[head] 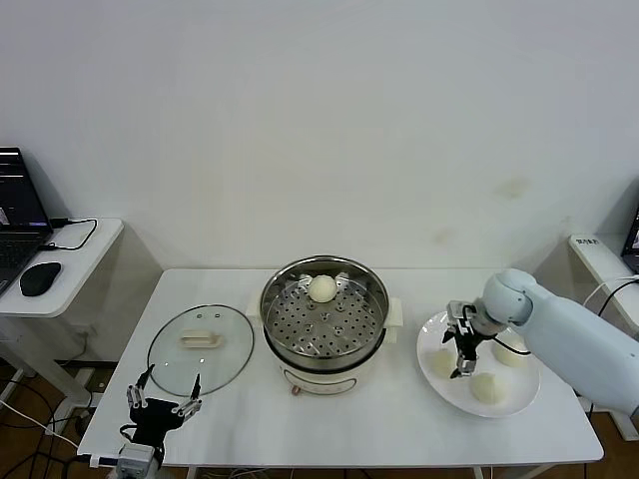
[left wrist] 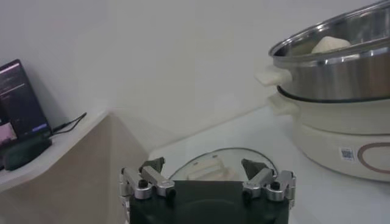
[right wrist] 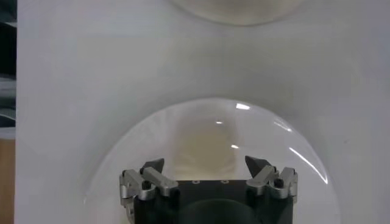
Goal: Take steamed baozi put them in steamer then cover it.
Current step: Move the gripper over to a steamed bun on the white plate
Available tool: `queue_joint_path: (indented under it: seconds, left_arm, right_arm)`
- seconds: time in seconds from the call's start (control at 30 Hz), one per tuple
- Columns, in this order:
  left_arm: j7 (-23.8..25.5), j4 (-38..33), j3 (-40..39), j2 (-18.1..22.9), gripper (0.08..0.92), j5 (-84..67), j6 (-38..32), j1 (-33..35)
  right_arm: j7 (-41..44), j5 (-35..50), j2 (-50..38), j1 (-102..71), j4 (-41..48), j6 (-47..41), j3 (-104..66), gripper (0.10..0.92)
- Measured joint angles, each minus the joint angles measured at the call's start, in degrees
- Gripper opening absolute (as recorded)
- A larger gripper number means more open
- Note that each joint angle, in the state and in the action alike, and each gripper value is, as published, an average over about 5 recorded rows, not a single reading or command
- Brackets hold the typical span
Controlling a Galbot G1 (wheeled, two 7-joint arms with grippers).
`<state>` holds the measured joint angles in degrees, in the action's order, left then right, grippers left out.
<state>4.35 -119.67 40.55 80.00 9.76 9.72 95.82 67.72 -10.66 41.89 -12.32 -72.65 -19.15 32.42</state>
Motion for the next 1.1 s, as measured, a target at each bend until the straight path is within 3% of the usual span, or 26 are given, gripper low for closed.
queue_joint_path:
  seconds: [0.53,0.77,1.1]
  left_arm:
    - [0.1,0.6,0.9,-0.3,0.823,-0.1,0.1,-0.6]
    - [0.1,0.6,0.7,0.0,0.823,-0.1,0.1,-0.4]
    - [0.0,0.6,0.8,-0.1,0.823,0.0,0.0,-0.1]
  right_arm:
    - [-0.6,-1.1,1.2,-0.6,1.8,0.5,-1.3,0.816]
    - [-0.3,-1.2,1.0,-1.3,1.9,0.4,-1.7,0.707]
    - [0.4,-0.3,0.0,-0.6,1.6,-0.1,-1.9,0.638]
